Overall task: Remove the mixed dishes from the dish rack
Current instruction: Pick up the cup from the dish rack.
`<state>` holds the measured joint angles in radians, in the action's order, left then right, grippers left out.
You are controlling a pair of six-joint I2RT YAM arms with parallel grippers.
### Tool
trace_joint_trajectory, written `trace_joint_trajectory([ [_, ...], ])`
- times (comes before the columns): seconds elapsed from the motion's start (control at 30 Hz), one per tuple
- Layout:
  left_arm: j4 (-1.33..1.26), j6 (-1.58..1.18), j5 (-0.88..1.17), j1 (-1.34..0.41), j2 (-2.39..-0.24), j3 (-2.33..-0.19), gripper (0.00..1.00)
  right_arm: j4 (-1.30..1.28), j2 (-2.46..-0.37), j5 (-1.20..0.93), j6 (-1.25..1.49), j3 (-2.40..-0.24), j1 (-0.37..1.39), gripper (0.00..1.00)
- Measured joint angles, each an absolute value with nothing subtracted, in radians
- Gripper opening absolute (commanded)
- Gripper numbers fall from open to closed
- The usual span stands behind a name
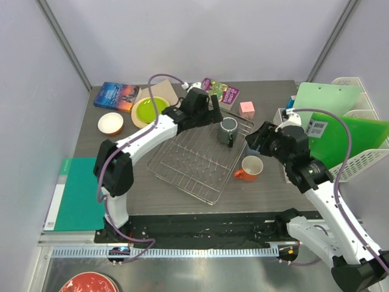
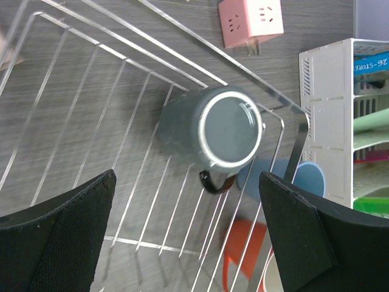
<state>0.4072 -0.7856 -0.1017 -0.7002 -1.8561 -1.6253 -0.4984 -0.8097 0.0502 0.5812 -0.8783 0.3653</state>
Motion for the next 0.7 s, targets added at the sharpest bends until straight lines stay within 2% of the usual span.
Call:
trace_joint_trajectory([
  [0.23,0.534,-0.808,-0.274,-0.809,-2.059,-1.905,0.83,-0.464,-0.774,0.088,0.577,-0.895,0.365,0.61],
  [0.43,0.609,-0.887,-0.398,-0.868,-2.118,-1.937,0.77,-0.459,-0.765,0.125,0.577,-0.893,0.365,0.62],
  [0.7,0.614,-0.960,-0.442,-0.886,-2.162,-1.925,0.72,-0.451,-0.746,0.163,0.579,-0.883,0.365,0.61],
])
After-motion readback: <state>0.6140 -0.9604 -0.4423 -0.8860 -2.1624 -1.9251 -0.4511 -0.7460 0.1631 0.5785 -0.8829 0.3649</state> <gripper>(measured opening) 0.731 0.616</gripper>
